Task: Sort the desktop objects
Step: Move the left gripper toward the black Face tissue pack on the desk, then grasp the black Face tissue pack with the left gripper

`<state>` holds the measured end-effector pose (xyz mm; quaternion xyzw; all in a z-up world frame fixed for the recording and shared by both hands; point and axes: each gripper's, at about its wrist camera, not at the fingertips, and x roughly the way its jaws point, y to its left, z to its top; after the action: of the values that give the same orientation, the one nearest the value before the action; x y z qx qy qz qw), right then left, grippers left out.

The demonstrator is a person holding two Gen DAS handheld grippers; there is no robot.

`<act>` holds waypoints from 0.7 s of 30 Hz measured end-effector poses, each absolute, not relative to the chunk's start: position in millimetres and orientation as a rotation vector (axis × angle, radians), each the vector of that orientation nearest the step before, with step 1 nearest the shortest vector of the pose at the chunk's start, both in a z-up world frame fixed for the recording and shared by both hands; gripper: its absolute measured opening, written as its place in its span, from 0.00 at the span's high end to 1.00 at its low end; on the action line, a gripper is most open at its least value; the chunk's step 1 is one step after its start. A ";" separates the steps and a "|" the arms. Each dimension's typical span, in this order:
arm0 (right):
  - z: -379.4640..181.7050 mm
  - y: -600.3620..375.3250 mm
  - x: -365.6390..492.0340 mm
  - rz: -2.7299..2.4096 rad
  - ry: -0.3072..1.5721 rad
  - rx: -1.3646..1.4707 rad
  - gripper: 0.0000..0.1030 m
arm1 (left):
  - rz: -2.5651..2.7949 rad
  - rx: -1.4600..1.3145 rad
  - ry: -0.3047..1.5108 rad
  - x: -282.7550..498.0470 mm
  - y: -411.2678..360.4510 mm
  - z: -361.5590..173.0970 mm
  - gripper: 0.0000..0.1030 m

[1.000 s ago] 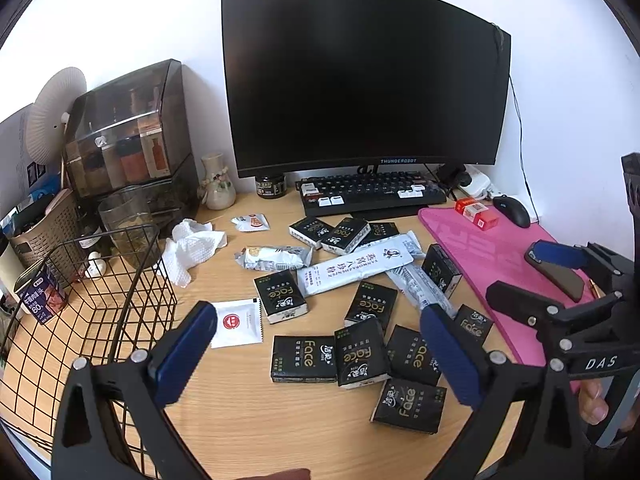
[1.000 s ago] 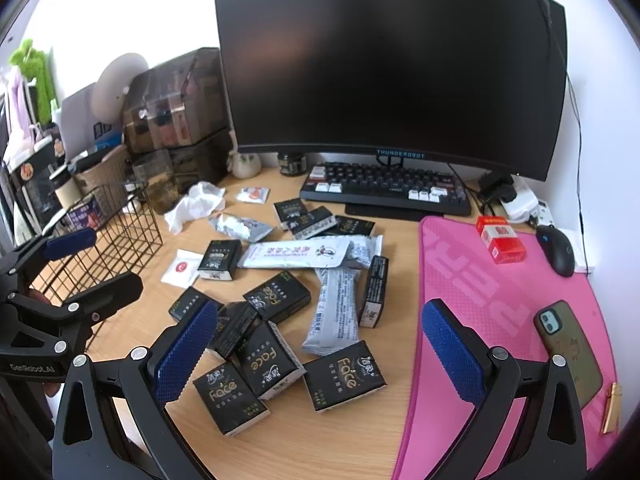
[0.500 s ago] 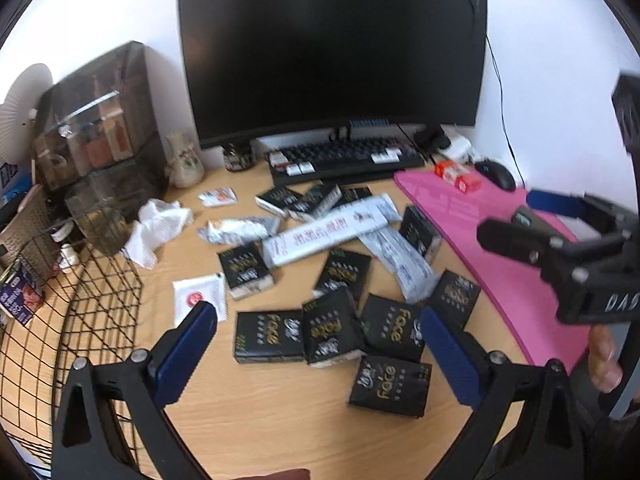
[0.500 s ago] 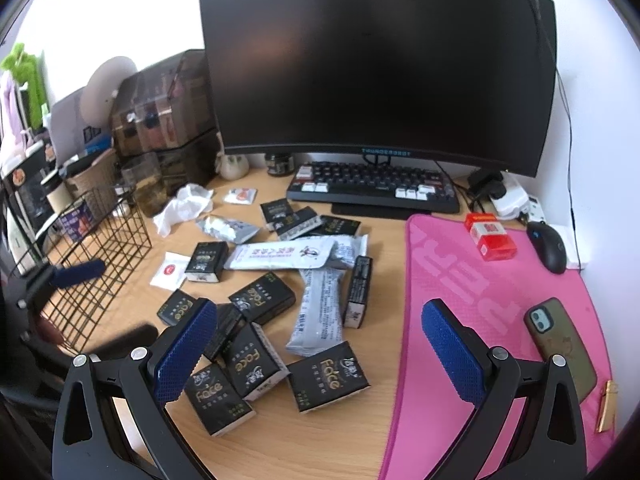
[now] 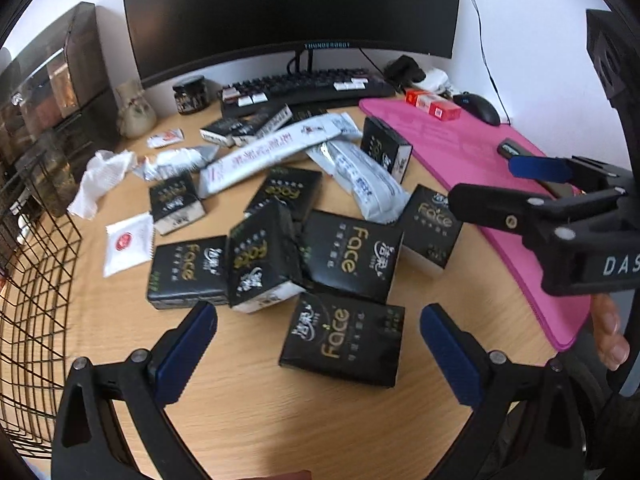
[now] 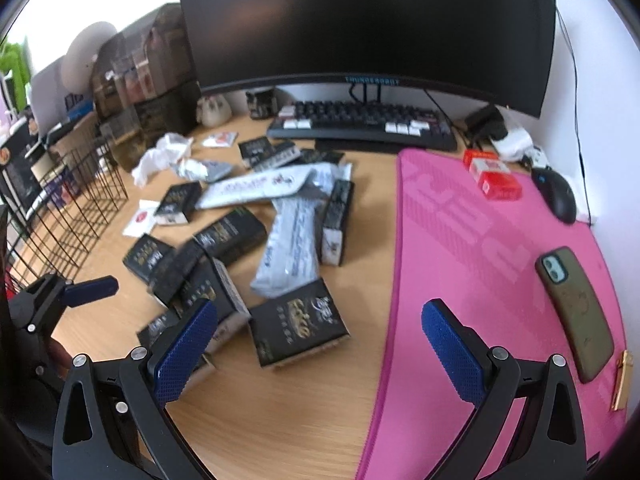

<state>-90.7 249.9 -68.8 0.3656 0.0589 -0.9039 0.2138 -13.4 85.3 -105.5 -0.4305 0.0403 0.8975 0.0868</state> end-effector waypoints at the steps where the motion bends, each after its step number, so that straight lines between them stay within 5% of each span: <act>1: -70.9 251.0 -92.1 -2.501 0.174 1.039 0.00 | 2.670 -1.287 0.120 -14.9 86.6 -107.7 0.02; 21: -85.5 254.4 -103.9 -2.445 0.213 1.180 0.00 | 2.620 -1.356 0.130 -24.7 82.0 -137.3 0.01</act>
<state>-103.9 254.4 -85.5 0.4238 0.0764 -0.8783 0.2076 -24.7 82.0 -137.3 -0.4573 0.0439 0.8833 0.0940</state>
